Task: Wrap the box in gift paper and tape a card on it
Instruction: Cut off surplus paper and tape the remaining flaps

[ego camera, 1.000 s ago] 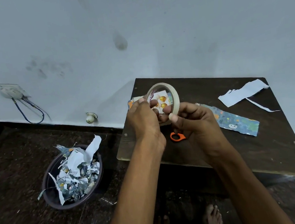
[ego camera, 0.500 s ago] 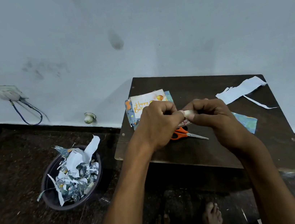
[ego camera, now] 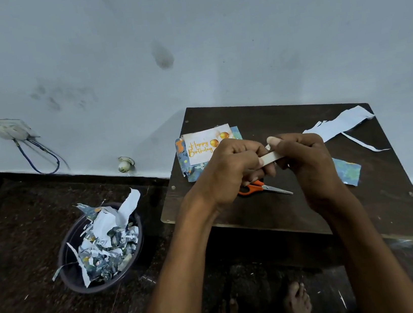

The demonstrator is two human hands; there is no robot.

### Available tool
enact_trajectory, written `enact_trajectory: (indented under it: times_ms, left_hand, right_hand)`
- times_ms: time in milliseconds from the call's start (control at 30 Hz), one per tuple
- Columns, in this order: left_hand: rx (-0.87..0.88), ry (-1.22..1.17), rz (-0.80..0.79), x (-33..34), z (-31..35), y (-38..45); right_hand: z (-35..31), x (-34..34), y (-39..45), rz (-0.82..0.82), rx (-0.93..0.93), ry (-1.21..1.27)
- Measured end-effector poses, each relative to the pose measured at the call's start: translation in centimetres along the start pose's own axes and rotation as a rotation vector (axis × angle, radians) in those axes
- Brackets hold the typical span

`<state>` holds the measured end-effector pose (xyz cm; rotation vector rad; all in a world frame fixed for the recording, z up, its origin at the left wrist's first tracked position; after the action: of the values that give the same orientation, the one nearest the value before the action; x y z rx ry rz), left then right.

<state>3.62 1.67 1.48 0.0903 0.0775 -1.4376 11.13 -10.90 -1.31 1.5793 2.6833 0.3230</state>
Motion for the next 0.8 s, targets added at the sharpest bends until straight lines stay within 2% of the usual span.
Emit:
enact_trajectory:
  times_ms: [133,267,467,633,800]
  left_hand:
    - [-0.005,-0.014,0.012,0.1,0.0,0.0]
    - [-0.039,-0.019,0.080,0.3,-0.4,0.0]
    - [-0.029,-0.001,0.071,0.7,-0.8,0.1]
    - [0.014,-0.049,-0.029,1.6,0.2,-0.2]
    - [0.008,-0.120,-0.068,1.9,0.2,-0.1]
  right_hand:
    - [0.4,0.0,0.3,0.057,0.047,-0.035]
    - [0.8,0.3,0.4,0.150,-0.126,-0.326]
    - [-0.2,0.7,-0.4,0.282,-0.200,-0.447]
    - [-0.6,-0.2,-0.2,0.465,-0.022,-0.197]
    - [0.3,-0.2,0.1,0.477,0.161,0.046]
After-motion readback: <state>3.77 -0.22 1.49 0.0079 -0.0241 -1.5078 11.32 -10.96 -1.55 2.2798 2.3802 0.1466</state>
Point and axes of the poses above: each hand's wrist, its own y-axis towards the middle knuckle, its own x-axis out of the palm, z = x × y, the point moved 3 cm from there along y, towards the middle knuckle, and after that the axes turned 4 degrees about z, right-handed, at the moved point
